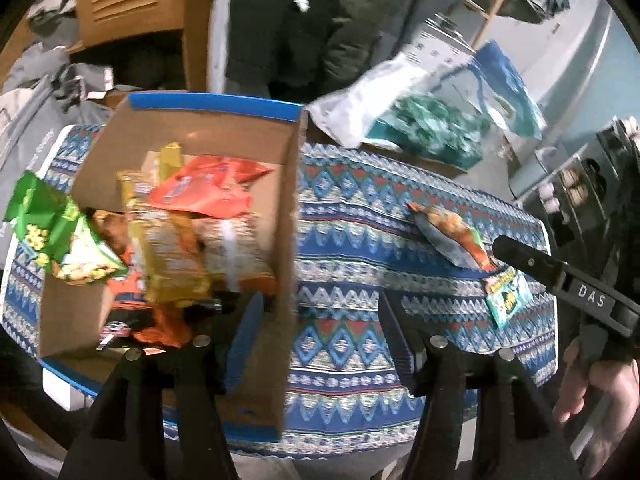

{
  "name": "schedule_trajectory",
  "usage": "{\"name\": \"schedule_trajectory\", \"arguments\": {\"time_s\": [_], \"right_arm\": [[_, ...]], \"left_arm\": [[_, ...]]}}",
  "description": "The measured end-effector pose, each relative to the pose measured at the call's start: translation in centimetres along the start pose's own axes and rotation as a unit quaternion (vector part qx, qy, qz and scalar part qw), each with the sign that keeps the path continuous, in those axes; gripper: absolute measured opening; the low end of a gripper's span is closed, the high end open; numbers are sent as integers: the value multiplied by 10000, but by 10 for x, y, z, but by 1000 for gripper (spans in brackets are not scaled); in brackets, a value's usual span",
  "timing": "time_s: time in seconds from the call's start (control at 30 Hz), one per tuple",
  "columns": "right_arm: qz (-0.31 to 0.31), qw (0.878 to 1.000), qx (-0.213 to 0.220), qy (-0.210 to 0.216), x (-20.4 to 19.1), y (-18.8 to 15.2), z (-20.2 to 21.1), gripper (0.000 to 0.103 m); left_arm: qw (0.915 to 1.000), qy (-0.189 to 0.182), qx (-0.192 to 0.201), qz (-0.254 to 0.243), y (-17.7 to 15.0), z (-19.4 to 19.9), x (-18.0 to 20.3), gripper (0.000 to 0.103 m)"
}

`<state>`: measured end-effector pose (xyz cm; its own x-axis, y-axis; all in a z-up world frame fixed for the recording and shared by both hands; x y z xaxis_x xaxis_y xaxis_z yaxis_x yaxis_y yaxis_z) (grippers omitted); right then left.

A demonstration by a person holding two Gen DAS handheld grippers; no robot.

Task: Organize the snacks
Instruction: 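Move both open tools from the box to the last snacks on the cloth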

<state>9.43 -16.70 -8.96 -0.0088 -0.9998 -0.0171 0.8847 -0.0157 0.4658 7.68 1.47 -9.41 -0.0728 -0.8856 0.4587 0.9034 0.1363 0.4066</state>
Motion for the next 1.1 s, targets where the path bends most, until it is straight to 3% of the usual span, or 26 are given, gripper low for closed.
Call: {"name": "schedule_trajectory", "arguments": {"time_s": [0.3,0.63,1.1], "right_arm": [[-508,9982,-85,-305,73,-12,-10,77],[-1010,9927,-320,-571,144,-20,-28,77],[-872,9916,-492,-820,153,11,-99,77]], "left_arm": [[9992,-123,-361,-130,-13,-30,35,67],[9984,-1,-533,-164,-12,-65,66,67],[9976,201,-665,-50,10,-142,95,67]]}}
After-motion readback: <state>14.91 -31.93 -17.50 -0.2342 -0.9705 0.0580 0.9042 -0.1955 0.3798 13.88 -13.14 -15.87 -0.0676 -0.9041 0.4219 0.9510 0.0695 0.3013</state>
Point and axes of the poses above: each gripper's, at about its wrist camera, not at the fingertips, and z roughly against the way its jaws point, x to its right, y to its top, the point moved 1 cm from there along -z, roughly the way its jaws point, and after that the axes turned 15 degrees about -y, right-handed, at the moved point
